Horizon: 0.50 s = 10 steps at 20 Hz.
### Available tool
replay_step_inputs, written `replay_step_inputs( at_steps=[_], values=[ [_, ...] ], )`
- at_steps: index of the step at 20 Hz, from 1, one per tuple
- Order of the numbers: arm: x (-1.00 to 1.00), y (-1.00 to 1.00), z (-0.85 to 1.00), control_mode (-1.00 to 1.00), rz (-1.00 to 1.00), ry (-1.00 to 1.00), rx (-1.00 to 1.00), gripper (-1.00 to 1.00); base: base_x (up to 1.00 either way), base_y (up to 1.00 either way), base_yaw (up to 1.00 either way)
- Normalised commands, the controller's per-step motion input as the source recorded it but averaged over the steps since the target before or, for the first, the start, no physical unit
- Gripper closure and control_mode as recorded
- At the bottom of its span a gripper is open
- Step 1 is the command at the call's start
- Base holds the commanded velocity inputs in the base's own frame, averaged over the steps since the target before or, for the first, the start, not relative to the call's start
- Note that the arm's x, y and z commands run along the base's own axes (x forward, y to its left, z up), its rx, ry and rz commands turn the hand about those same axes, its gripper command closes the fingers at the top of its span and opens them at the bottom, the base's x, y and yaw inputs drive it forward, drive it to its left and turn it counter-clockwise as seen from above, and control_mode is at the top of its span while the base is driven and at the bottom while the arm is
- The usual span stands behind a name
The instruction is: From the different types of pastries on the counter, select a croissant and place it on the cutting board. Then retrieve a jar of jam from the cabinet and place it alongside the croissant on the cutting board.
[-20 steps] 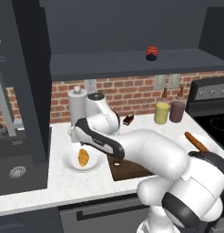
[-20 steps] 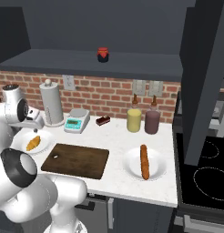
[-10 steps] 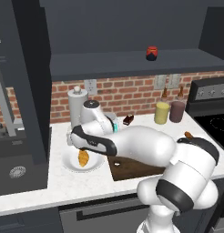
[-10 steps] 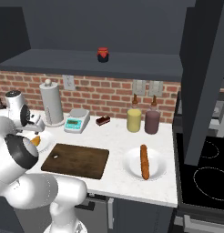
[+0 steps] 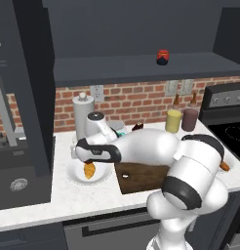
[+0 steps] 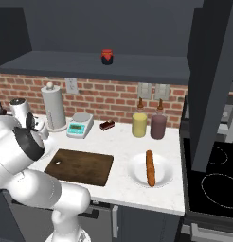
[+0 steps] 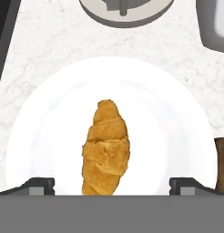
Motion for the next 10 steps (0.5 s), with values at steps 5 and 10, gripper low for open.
replay_step_inputs(
  at_steps=[5, 10],
  values=[
    [0.01, 0.0, -0.24, -1.0, 0.0, 0.0, 0.0, -1.0, 0.0, 0.0, 0.0],
    [0.01, 0.07, -0.22, -1.0, 0.0, 0.0, 0.0, -1.0, 0.0, 0.0, 0.0]
  ],
)
